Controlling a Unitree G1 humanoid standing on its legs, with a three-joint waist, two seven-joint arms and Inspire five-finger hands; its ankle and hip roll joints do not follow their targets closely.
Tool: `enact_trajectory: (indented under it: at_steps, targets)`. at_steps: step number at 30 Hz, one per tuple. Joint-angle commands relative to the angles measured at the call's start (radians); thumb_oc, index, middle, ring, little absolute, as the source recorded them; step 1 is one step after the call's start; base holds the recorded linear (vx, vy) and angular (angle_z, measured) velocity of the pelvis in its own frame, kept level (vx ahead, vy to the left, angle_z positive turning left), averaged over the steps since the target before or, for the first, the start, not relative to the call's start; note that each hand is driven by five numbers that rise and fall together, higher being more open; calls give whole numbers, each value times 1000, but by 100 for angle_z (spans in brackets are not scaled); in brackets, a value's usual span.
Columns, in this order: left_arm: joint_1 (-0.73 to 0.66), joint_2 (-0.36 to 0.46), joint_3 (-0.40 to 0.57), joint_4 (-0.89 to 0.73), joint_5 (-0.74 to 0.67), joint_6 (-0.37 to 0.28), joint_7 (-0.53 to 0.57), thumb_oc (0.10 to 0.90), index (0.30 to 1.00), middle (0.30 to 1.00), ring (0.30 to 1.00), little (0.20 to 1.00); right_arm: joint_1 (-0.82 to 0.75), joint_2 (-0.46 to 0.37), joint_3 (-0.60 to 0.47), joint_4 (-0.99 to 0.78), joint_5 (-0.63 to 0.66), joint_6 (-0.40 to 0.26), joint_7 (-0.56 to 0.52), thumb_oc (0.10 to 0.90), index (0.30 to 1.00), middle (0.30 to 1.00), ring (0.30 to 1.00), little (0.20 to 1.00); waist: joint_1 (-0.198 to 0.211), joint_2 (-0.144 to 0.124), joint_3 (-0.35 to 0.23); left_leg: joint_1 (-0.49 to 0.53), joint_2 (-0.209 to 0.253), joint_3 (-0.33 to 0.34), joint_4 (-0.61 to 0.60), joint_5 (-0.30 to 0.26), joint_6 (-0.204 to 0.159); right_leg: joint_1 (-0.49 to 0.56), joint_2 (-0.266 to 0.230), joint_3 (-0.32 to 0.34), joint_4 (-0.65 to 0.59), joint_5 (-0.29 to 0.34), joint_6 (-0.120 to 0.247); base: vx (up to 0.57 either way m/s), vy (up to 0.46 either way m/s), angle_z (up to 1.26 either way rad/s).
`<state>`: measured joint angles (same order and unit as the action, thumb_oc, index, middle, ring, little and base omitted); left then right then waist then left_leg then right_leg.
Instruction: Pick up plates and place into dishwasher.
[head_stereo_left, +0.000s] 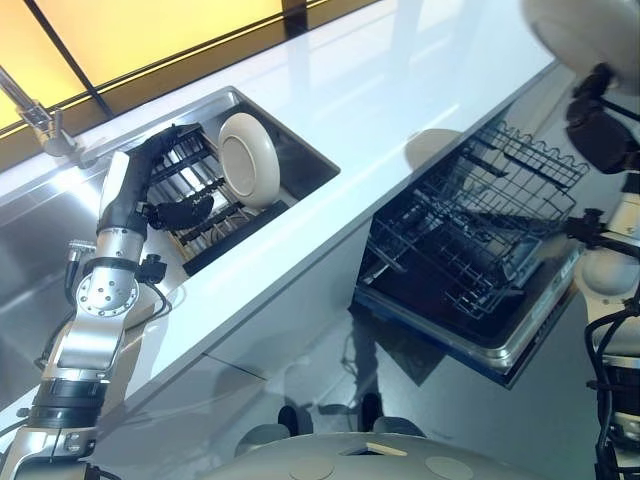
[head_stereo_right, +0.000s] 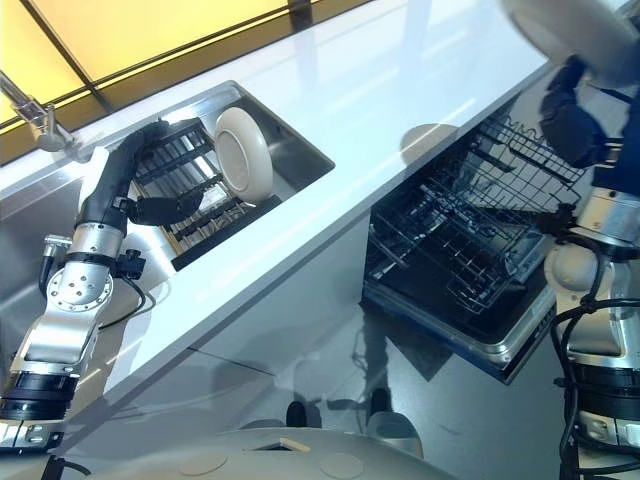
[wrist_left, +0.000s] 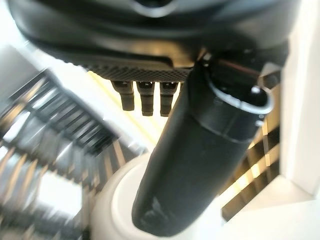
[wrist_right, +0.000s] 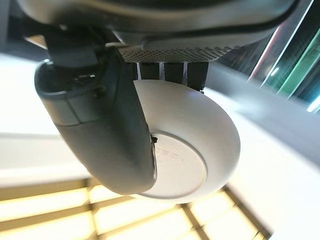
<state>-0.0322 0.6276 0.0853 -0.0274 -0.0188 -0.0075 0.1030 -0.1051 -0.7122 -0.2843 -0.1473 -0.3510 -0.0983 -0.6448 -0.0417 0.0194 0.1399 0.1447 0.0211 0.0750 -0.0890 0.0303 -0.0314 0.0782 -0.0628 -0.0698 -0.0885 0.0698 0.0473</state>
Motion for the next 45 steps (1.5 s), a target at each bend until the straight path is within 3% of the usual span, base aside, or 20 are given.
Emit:
enact_trajectory:
  at_steps: [1,5,13,22,37,45]
  targets:
    - [-27,64,56,-21,-3,-78,25,800,900,900,900,900,-15,-63,-54,-8,66,-36,-60,100,300,300,300,200,5,-23,-86,-35,-91,-7,5,-55,71,-54,-13,8,183,-62,93,25,-56,-1]
    - [2,62,69,5,-2,-95,-5,800,900,900,900,900,24,-29,-68,57,153,-29,-20,100,300,300,300,200,6,-24,-80,-38,-87,-7,5,-53,70,-53,-11,2,178,-66,89,18,-55,0]
    - [-3,72,60,31,-15,-103,-15,800,900,900,900,900,39,11,18,327,275,63,116,100,300,300,300,200,15,-23,-51,-37,-78,-9,6,-55,68,-51,-9,-24,186,-87,84,37,-64,1]
    - [-42,125,44,45,-15,-92,27,800,900,900,900,900,-34,15,126,536,339,121,126,100,300,300,300,200,46,-5,-7,-54,-74,-23,13,-42,61,-59,-5,-59,203,-103,73,41,-55,5]
    - [-121,163,-26,39,-36,-89,75,800,900,900,900,900,-257,-37,308,750,350,165,118,100,300,300,300,200,105,18,81,-142,-81,-70,74,-24,50,-101,-4,-89,236,-117,48,16,-39,11]
    - [-201,207,-70,53,-64,-102,94,800,900,900,900,900,-410,-91,428,938,317,277,175,100,300,300,300,200,132,31,139,-201,-87,-89,106,-17,45,-135,-8,-102,259,-128,37,-35,-41,14]
